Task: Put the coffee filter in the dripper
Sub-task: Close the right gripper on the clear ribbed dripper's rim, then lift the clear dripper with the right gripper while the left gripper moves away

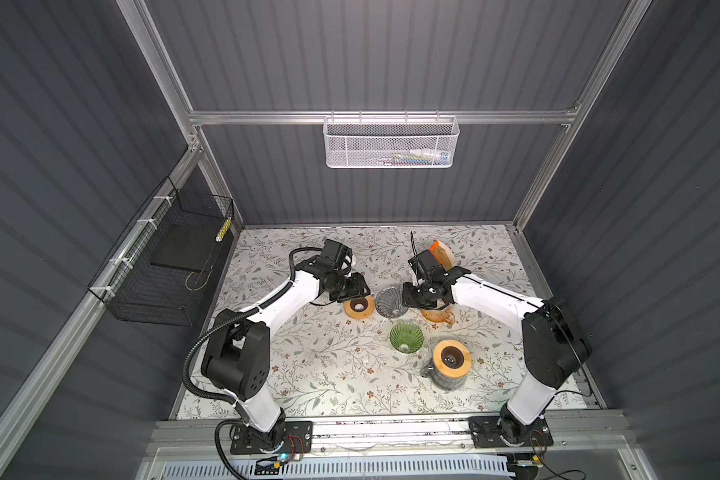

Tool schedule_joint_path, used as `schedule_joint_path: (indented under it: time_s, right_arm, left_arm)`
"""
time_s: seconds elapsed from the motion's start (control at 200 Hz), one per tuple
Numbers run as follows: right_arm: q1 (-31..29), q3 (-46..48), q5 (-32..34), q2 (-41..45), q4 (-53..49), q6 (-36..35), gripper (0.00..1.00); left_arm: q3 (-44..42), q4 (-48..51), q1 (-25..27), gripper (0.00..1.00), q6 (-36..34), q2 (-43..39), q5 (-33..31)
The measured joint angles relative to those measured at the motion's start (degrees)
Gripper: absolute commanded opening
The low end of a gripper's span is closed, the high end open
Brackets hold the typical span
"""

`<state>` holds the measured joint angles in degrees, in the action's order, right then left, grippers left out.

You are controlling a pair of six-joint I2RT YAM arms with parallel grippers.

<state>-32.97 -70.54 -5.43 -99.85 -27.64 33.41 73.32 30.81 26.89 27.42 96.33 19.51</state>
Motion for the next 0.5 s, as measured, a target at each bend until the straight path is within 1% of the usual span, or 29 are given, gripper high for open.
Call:
schedule_joint_path:
  time_s: [0.29,0.495]
  right_arm:
    - [0.48,-0.11,-1.70,-0.13,-0.46,0.00,0.00]
    - [0.48,-2.19,-2.62,0.46,-1.20,-0.33,0.00]
  left_arm:
    - [0.02,0.00,0.00,0.49,0.02,0.00,-0.11]
    - [0.72,0.39,0.00,0.48,0.02,-0.04,-0.17]
